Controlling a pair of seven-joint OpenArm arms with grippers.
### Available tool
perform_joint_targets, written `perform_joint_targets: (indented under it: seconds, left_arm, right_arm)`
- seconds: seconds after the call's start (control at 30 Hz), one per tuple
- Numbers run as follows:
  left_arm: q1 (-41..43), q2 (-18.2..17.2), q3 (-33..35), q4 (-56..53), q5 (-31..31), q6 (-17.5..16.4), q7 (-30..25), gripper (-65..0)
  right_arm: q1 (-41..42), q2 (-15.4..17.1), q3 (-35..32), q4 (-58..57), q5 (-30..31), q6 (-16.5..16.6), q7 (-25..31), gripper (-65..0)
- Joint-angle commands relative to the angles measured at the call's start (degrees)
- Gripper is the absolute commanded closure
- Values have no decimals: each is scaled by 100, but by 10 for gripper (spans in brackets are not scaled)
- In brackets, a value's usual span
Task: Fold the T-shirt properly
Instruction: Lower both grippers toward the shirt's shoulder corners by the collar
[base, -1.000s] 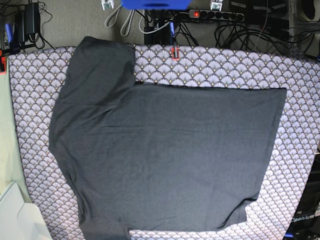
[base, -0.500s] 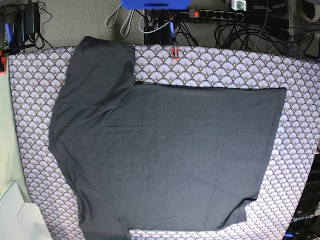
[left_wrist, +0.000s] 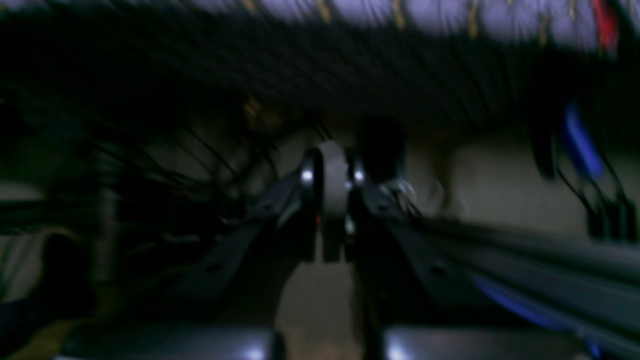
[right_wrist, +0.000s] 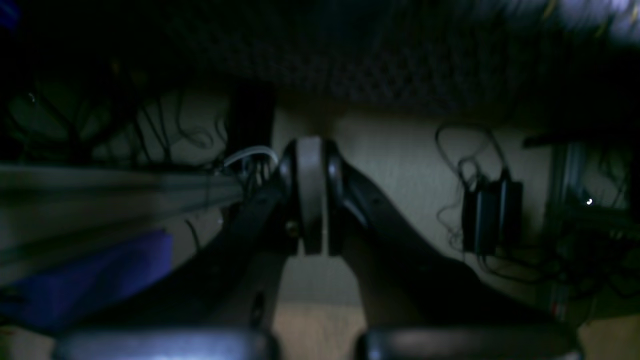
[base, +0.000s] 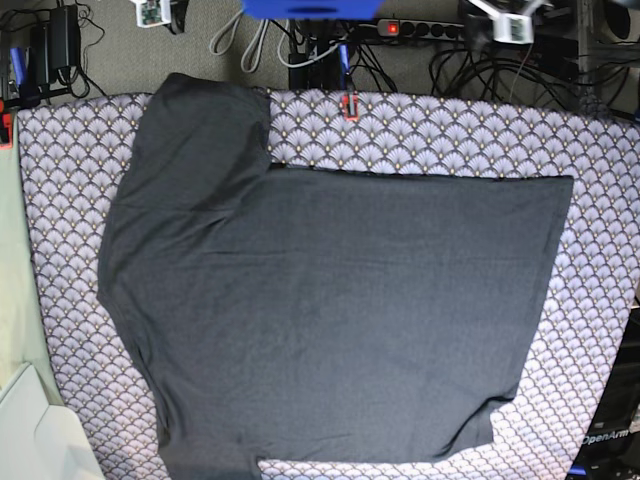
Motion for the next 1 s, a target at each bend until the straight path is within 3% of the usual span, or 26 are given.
perform_joint_targets:
  seconds: [0.0, 0.13, 0.3, 0.4, 0.47, 0.63, 0.77, 0.87, 0.97]
  left_arm:
    - [111, -32, -107, 228, -23, 21, -132, -3]
    - [181, -23, -432, 571, -31, 21, -132, -2]
    - [155, -23, -713, 747, -49, 21, -124, -4]
    - [137, -23, -924, 747, -409, 12, 17, -12]
    - [58, -67, -1162, 817, -902, -23, 351, -68]
    - [-373, -67, -1944, 914, -1772, -41, 1424, -325]
    - [-760, -50, -2278, 914, -1886, -102, 1969, -340]
    - [-971, -23, -2437, 914, -1869, -463, 2144, -340]
    - [-1120, -15, -2507, 905, -1860, -621, 2294, -340]
  right_arm:
    - [-140, 25, 11, 264, 6, 23, 134, -1]
    - [-158, 25, 108, 748, 6, 23, 125, -23]
    - [71, 25, 275, 835, 6, 23, 125, -169]
    - [220, 25, 389, 791, 6, 32, 125, -248]
    - [335, 25, 416, 791, 6, 32, 125, -272]
    - [633, 25, 433, 783, 6, 32, 28, -277]
    - [1011, 25, 424, 774, 14, 32, -535, -277]
    - [1284, 25, 424, 677, 14, 41, -913, -277]
    - [1469, 7, 460, 660, 410, 375, -1115, -277]
